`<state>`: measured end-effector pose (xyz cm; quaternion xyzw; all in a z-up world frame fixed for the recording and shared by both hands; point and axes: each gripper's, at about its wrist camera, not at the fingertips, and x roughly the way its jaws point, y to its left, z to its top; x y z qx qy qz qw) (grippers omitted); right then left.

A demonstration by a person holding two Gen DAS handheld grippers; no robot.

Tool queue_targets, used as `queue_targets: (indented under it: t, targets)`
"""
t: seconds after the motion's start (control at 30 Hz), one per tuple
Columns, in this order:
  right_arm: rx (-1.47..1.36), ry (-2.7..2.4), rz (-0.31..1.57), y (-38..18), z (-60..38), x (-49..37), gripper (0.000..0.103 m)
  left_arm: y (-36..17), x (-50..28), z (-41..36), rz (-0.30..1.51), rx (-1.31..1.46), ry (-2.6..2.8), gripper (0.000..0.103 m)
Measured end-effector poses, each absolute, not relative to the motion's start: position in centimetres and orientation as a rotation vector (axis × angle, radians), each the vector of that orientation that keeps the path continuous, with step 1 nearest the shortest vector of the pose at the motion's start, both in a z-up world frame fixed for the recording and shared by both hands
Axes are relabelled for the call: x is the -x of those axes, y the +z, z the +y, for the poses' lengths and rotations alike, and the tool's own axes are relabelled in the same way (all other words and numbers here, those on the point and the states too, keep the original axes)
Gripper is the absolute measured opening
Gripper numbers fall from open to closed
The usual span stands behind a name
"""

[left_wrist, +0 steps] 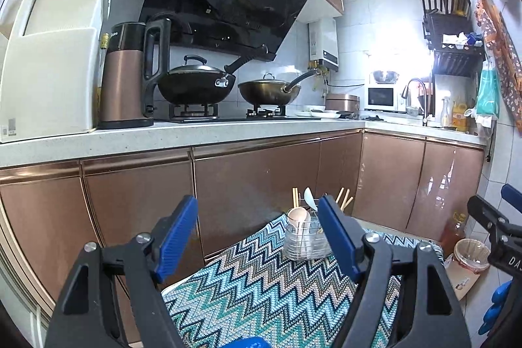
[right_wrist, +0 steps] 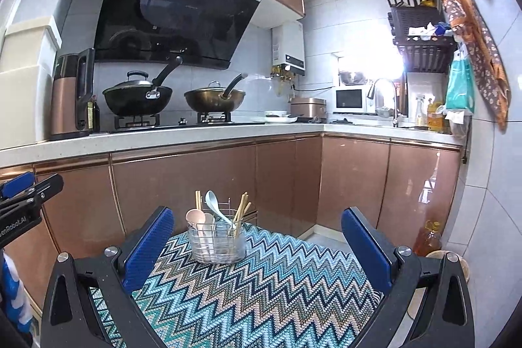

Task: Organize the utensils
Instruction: 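Raise both tools up and away from the wire rack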

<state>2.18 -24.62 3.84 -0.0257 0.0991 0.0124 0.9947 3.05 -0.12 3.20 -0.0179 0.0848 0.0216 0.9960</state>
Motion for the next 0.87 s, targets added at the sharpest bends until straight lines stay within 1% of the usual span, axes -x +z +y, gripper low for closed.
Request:
queue_targets:
  t: [0.87]
  targets:
    - [0.054, -0.038, 0.188, 4.6, -24.8, 0.8, 0.103, 3.4, -0.8, 0.2, 0.161, 0.042, 0.039, 0.075]
